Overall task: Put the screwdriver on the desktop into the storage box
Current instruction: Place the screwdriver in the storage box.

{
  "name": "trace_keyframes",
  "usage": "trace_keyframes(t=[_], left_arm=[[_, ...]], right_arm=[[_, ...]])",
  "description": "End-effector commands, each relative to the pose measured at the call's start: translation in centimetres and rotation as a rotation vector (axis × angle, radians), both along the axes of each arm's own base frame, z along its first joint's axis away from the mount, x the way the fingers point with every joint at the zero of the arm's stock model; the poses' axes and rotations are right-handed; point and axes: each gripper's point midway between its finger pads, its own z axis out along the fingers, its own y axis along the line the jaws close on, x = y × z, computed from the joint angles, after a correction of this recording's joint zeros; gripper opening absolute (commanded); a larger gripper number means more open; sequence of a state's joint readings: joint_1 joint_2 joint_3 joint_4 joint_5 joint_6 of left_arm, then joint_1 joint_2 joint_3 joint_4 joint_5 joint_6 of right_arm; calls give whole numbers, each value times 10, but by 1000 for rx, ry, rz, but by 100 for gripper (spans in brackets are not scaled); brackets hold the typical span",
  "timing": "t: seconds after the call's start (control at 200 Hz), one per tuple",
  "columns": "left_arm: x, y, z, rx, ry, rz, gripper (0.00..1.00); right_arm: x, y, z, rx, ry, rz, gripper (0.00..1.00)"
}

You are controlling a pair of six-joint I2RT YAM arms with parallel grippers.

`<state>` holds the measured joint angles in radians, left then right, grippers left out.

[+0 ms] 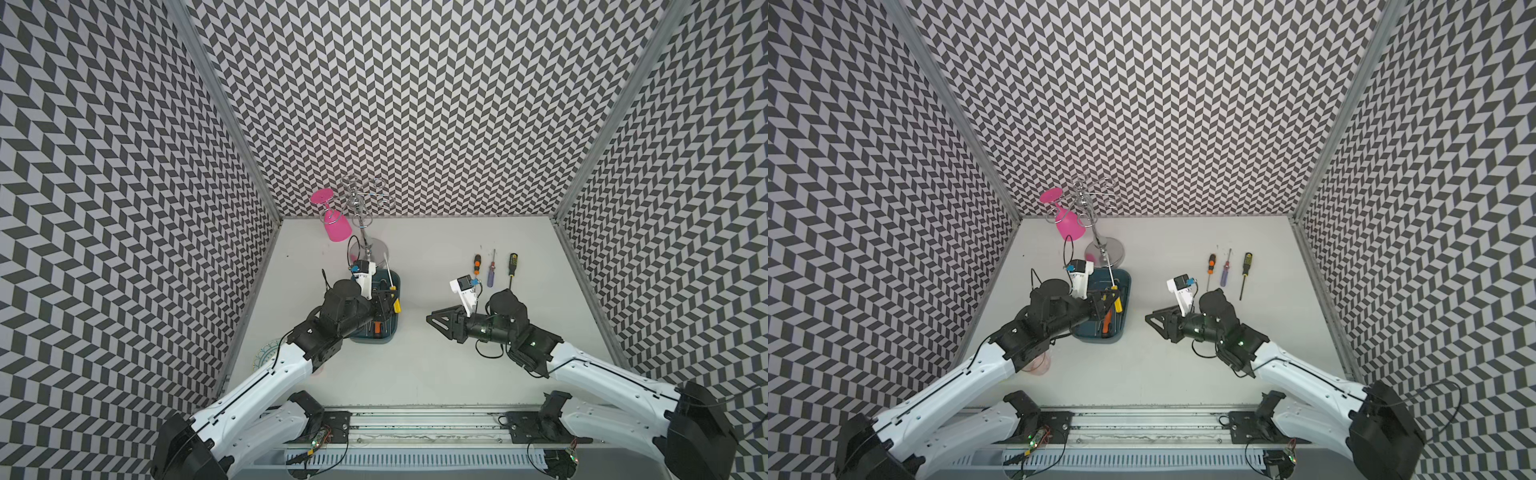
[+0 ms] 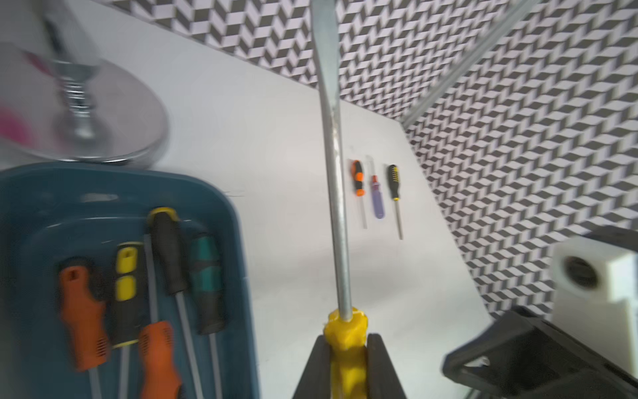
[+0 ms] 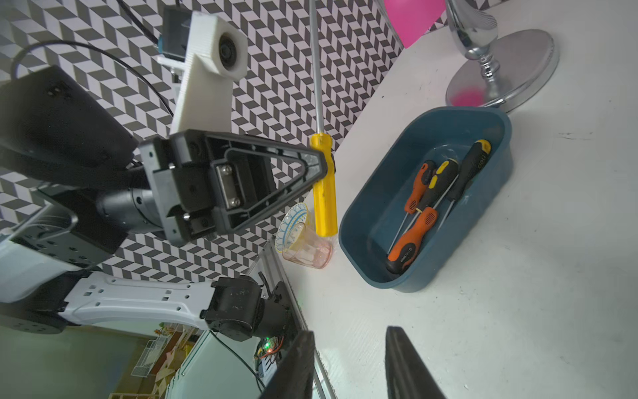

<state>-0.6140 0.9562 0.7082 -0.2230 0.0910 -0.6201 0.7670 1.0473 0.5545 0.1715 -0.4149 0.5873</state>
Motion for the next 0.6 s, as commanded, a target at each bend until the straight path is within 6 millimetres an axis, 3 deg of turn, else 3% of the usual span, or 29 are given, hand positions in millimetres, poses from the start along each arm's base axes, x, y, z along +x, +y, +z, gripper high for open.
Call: trace_keyframes(t=[0.0,0.06,0.375,0.596], left_arm=[[-3,40,-44,252,131,102,0],[0,50,-53,317,155,139,0],[22,86,-92,629,261,302,0],[36,95,-114,792,313,343,0]], right_arm=[[1,-10,-14,-45,-5,-33,37],[8,-16,-19,-69,-26,-78,37],[5,-25,-37,-112,-3,-91,37],[0,-34,-40,-116,-5,-108,37]])
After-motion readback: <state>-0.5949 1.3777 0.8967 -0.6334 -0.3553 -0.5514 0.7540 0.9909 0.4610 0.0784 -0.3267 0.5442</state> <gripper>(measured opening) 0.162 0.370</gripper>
